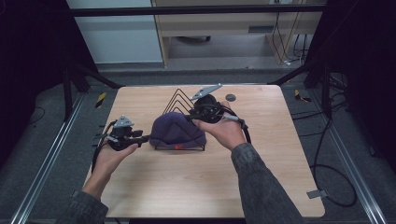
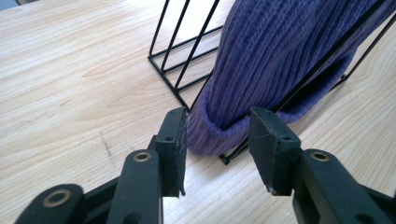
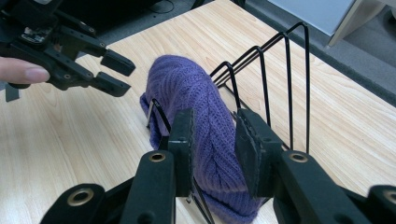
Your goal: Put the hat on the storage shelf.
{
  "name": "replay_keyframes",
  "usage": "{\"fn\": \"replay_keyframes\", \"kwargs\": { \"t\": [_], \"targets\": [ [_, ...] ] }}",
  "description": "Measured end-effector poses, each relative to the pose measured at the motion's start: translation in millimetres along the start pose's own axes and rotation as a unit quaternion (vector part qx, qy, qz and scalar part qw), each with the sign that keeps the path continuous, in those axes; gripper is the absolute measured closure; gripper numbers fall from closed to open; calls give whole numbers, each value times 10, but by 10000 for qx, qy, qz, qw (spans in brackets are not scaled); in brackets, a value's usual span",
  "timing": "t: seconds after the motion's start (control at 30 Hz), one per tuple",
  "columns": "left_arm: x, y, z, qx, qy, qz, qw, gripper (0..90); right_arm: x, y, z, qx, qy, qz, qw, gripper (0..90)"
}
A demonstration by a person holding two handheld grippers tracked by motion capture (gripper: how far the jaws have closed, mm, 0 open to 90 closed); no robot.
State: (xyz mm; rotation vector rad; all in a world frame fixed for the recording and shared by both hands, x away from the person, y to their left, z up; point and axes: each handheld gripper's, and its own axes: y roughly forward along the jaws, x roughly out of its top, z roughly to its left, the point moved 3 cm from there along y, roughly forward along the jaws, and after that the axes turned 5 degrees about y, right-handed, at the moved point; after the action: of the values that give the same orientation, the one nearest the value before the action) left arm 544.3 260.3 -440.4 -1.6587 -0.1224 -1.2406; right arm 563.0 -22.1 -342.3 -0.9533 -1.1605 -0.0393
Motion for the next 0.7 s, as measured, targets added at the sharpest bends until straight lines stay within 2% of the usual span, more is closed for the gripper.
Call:
{"fn": "replay_keyframes", "kwargs": {
  "t": [0.13,0.2,0.3,0.4,0.47,0.7],
  "targets": [
    [-111,-89,-54,100,237,42,9997,556,-5,-34,-2,-45,-1,-1,10000,670],
    [-182,-127,-69,192,253,39,9995,540,-8,-62,-6,-79,-5,-12,10000,665],
    [-285,-95,-70,215,34,44,9998,499,-12,-89,-11,-111,12,-13,9999,658],
    [-358,-59,-67,305,43,207,9993,429,-15,-110,-14,-163,13,-30,9999,641],
    [-386,-62,-58,378,9,210,9991,393,-22,-130,-10,-160,46,-65,9998,630],
    [-527,-39,32,493,-316,332,9977,251,-31,-216,-34,-252,113,-173,9995,573]
  ]
}}
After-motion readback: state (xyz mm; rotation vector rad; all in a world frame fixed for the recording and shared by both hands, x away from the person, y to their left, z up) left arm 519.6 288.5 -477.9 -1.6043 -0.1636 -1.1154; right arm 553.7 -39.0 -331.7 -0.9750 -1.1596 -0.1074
